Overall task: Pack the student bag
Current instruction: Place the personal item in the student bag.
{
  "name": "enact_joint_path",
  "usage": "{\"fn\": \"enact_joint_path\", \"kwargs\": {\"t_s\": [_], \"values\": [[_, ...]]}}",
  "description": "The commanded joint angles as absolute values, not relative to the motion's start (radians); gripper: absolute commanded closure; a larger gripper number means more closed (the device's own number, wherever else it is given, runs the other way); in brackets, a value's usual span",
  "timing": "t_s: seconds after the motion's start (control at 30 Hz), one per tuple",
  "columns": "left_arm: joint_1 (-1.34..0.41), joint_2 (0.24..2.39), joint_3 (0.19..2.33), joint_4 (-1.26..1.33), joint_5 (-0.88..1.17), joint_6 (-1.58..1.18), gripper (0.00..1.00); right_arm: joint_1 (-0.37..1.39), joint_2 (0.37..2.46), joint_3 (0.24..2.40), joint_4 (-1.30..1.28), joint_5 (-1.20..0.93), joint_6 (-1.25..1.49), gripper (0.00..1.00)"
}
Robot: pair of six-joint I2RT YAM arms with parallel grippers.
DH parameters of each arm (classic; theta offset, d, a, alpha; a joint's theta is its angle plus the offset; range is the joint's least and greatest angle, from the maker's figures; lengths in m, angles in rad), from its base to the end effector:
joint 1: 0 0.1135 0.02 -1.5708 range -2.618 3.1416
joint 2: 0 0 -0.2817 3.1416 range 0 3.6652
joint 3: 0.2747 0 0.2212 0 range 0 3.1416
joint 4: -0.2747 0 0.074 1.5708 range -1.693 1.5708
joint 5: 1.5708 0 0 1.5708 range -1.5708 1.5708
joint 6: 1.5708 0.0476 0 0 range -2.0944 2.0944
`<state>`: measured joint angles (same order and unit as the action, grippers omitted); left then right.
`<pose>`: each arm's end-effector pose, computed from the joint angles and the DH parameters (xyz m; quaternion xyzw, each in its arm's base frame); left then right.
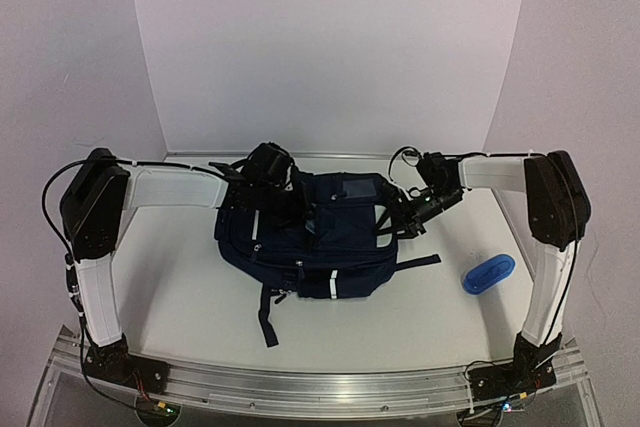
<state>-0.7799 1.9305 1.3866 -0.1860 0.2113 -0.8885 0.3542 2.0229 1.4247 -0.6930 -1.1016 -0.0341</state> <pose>0.2932 -0.3040 0.2380 -0.0063 0.9088 -0.3653 0.2014 0.3409 0.1713 0.2048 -0.2343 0.8139 0.5306 0.0346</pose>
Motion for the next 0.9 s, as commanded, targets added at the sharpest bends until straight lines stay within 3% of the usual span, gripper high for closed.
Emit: {"fn": "enact_joint_path", "kwargs": {"t_s": [0.0,0.17,0.27,0.47,0.87], "values": [[-0.766,1.921,1.425,-0.243,0.279,-0.941,0.66,0.382,1.983,1.41,-0.693,-1.106,-0.024,0.55],[-0.754,1.869,1.462,-0.463,0.147,-0.94,0.33,0.349,1.959,1.392,-0.696,-1.064,-0.03,0.48],[-0.754,1.868,1.52,-0.557,0.107,-0.911,0.22,0.337,1.951,1.384,-0.696,-1.027,-0.032,0.46],[-0.782,1.936,1.688,-0.737,0.054,-0.841,0.18,0.337,1.94,1.369,-0.696,-0.985,-0.024,0.46],[-0.824,2.1,1.847,-0.774,0.159,-0.822,0.13,0.337,1.968,1.371,-0.691,-1.013,-0.008,0.46]]}}
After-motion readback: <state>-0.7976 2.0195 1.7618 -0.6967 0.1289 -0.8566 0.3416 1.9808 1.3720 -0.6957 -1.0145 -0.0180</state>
